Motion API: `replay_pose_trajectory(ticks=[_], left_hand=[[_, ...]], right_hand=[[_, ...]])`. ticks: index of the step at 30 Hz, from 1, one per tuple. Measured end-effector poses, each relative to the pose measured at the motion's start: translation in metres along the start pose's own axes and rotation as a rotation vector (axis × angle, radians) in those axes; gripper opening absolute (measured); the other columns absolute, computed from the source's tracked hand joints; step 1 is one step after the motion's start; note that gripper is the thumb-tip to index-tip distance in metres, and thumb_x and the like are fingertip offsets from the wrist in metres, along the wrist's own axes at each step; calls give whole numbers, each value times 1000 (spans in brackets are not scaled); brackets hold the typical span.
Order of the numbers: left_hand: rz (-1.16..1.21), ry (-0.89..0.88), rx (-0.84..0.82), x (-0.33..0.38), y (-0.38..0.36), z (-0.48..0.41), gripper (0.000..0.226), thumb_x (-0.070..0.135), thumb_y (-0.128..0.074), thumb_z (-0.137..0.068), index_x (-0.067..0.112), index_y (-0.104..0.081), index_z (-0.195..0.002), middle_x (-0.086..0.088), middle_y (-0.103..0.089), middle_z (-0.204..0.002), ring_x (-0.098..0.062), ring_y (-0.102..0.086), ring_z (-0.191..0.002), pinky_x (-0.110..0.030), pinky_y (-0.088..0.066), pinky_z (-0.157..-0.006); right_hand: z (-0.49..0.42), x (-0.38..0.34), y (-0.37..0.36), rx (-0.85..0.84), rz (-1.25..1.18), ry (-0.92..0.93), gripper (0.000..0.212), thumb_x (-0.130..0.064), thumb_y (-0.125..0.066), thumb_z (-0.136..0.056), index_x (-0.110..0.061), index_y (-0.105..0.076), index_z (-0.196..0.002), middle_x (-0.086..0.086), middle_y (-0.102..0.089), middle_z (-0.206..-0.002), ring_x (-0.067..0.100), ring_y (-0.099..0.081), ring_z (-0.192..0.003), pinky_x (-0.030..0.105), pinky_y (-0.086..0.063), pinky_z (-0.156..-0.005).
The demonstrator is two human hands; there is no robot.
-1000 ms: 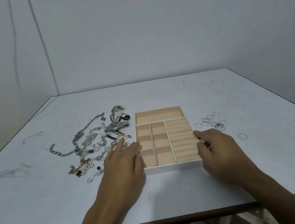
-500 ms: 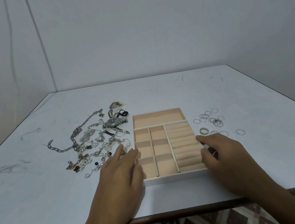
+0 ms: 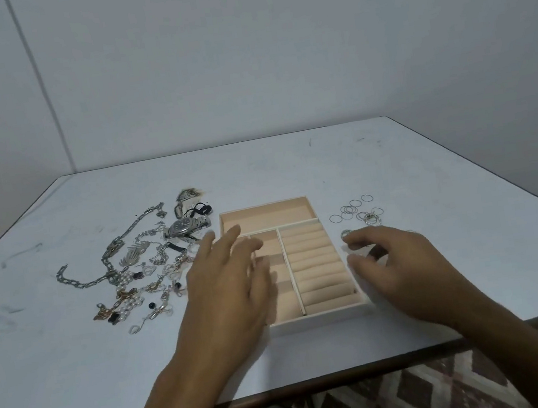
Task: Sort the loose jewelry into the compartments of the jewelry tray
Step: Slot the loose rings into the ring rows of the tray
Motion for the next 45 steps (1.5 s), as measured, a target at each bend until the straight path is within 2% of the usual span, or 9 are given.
replay_pose_trajectory(ticks=[2,8,12,15,20,23,31,41,45], left_hand=[[22,-16,-58,15,-14,-14,33,34,-46,-96,21,-62,-121,-4,-44,-146,-9,-14,-141,-30,-9,-115],[-123,-157,-333,67,-70,-54,32,34,-46,-97,27,-59,-124,-1,-32,-154,-27,-1,-147,-42,-8,-116],[-281,-219,-482,82,-103,-72,35,31,-43,-97,23,-56,-128,-6,-30,-154,-32,0,-146,-45,-10,-115],[-346,-228,-537,84,-119,-77,36,28,-44,-97,22,-55,-130,-7,-31,-153,-34,-1,-146,-48,-11,-114],[-346,-204,-567,85,-128,-83,25,26,-50,-95,21,-63,-117,-4,-42,-145,-34,-6,-146,-47,-16,-112],[-315,-180,-598,87,-127,-88,21,28,-55,-94,23,-66,-112,-1,-44,-144,-31,-7,-146,-45,-17,-111],[-320,-135,-631,84,-134,-97,26,37,-63,-89,19,-68,-108,0,-53,-133,-29,-8,-146,-47,-17,-111],[-226,-94,-616,85,-132,-98,18,32,-67,-86,20,-65,-100,1,-55,-130,-25,-12,-146,-47,-17,-110],[-127,-91,-586,86,-129,-96,12,27,-69,-83,24,-57,-84,8,-60,-114,-20,-18,-144,-47,-17,-110]], right_hand=[[-7,12,9,5,30,-46,27,-27,-59,-91,-27,-65,-117,-18,-60,-105,-6,-55,-83,2,-35,-67],[-22,51,41,20,144,-178,18,-26,-58,-90,-27,-68,-105,-6,-68,-104,2,-58,-82,11,-37,-65],[-27,66,50,-43,220,-216,26,-26,-57,-89,-22,-65,-114,-7,-62,-115,8,-51,-95,23,-36,-81],[-27,74,51,-84,256,-225,28,-28,-55,-89,-23,-64,-115,-5,-60,-113,9,-52,-95,24,-38,-82],[-28,83,56,-86,217,-229,5,-25,-62,-88,-22,-65,-90,-6,-61,-94,11,-57,-84,26,-42,-69],[-29,87,57,-89,161,-224,9,-20,-65,-87,-21,-63,-78,-5,-66,-82,8,-61,-74,20,-45,-61],[-34,84,52,-123,150,-198,11,-31,-65,-85,-37,-64,-95,-12,-58,-93,3,-56,-83,16,-40,-66],[-37,82,49,-159,125,-238,9,-26,-66,-86,-21,-59,-83,-6,-66,-80,7,-60,-69,21,-40,-57],[-34,78,51,-110,143,-192,13,-23,-66,-83,-21,-54,-78,-2,-66,-77,14,-58,-69,27,-44,-61]])
Point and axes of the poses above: each hand's wrist, its own z-axis away from the middle knuckle, its own y-axis out of the back of the hand, x = y × z, the point moved 5 cm from there along -z, towards the middle knuckle
